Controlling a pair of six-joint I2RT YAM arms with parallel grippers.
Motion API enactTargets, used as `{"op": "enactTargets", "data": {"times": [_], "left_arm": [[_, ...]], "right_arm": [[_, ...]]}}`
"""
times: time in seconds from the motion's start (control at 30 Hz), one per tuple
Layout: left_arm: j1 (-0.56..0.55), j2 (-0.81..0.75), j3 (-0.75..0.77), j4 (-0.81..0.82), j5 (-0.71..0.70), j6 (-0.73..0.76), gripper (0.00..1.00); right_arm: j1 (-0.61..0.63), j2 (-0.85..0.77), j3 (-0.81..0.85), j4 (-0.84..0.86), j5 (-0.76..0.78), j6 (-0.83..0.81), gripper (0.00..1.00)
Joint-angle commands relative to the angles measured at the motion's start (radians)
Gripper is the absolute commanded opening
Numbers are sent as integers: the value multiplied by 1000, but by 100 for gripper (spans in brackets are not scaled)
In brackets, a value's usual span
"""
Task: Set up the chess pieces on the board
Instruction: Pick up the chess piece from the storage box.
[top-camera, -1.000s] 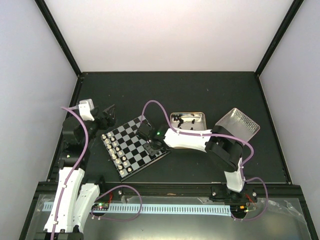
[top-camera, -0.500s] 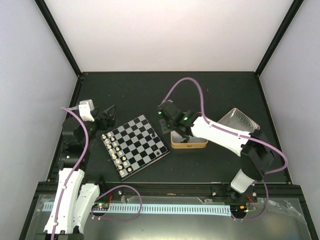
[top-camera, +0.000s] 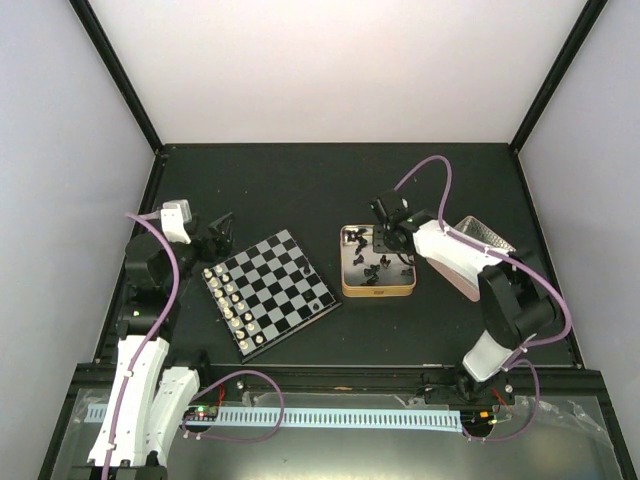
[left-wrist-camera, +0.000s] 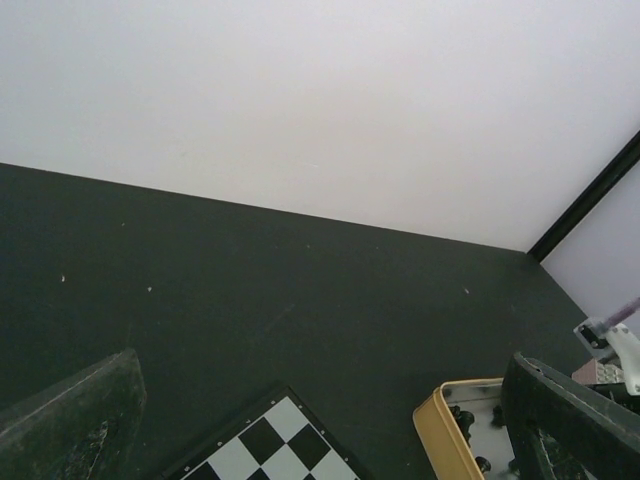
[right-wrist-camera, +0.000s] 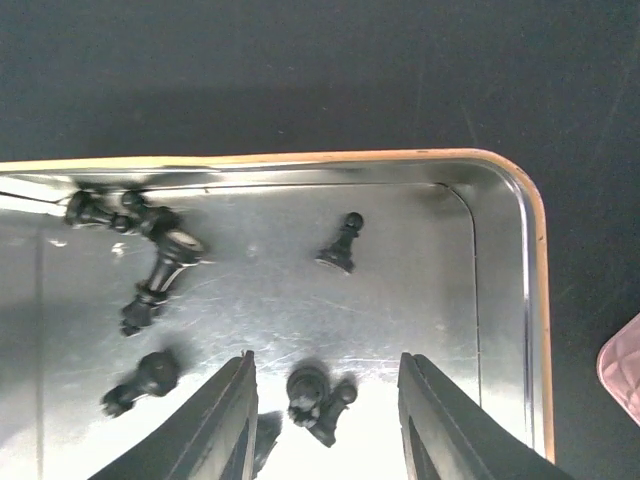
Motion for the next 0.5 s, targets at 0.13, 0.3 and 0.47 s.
{"op": "enactTargets", "data": {"times": [0.13, 0.3, 0.47], "left_arm": [[5, 7, 36, 14, 30, 32, 99], [5, 4, 29, 11, 39, 42, 99], [6, 9, 21, 19, 42, 36, 99]], "right_arm": [[-29, 99, 6, 38, -50, -9, 37], [-35, 146, 26, 20, -83, -10, 30], [-36, 166, 27, 10, -100, -13, 19]]}}
